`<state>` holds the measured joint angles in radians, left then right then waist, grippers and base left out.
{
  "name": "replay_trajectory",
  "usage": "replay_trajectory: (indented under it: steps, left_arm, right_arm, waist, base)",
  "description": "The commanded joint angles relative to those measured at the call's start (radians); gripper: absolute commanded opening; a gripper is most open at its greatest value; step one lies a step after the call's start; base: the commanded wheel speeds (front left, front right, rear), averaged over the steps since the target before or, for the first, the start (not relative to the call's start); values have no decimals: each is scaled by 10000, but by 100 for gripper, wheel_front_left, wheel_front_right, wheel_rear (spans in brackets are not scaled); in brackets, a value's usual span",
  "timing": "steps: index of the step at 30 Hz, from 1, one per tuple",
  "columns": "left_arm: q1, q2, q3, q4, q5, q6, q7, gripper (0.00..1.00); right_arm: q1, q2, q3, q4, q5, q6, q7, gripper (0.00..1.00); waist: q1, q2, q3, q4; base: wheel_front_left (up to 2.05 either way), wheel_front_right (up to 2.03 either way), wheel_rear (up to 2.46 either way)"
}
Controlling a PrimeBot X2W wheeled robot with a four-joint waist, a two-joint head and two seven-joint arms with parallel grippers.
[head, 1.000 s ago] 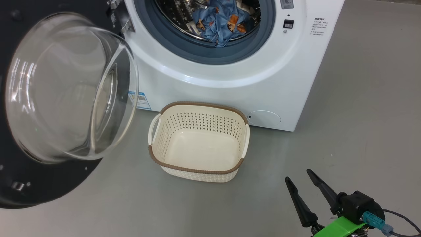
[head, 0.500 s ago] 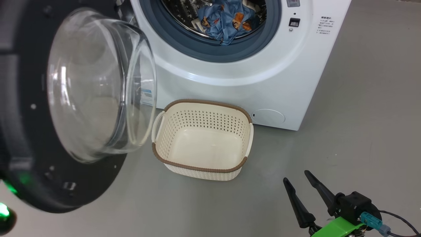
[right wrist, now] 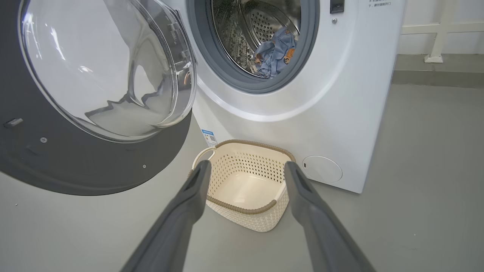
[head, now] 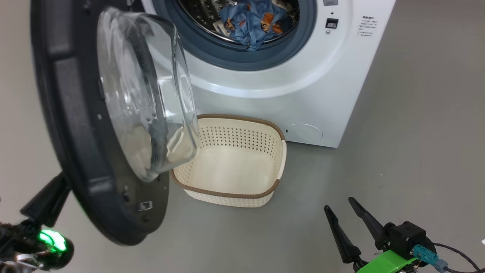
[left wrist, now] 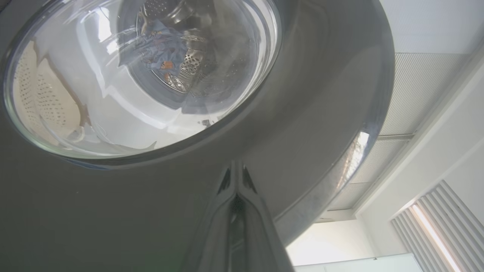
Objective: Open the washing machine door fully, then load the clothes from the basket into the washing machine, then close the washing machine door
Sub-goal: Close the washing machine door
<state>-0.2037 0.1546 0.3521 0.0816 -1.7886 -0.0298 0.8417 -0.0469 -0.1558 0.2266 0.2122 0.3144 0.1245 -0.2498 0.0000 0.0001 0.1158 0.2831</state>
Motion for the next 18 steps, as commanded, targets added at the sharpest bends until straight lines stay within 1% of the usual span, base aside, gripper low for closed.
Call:
replay_trajectory:
  steps: [1,7,10,12,18]
  left_arm:
    - [-150,241,187,-427,-118,-7,183,0]
    - [58,-442,-364,-1146,-191,-42,226,0]
    - [65,-656,-637,-1271,-173,-127,128,0]
    - [-51,-837,-895,-1252,-206,-274,-124,0]
    - [-446,-995,-1598,-887,-149,-593,-698,0]
  right_arm:
    - [-310,20,238,-184,91,62,-120,100]
    - [-283,60,228,-137,113,62,-120,100]
    - [-314,0,105,-159,89,62,-120,100]
    - [-322,-43,8,-178,77,62,-120,100]
    - [-305,-64,-13,-191,69,62,-120,100]
  waist:
    - [0,-1,-21,-101]
    - [0,-1,-61,-478]
    - [0,-1,-36,-693]
    - [0,-1,26,-915]
    - [0,-1,206,-1454]
  base:
    - [0,0,0]
    - [0,0,0]
    - [0,0,0]
    - [0,0,0]
    - [0,0,0]
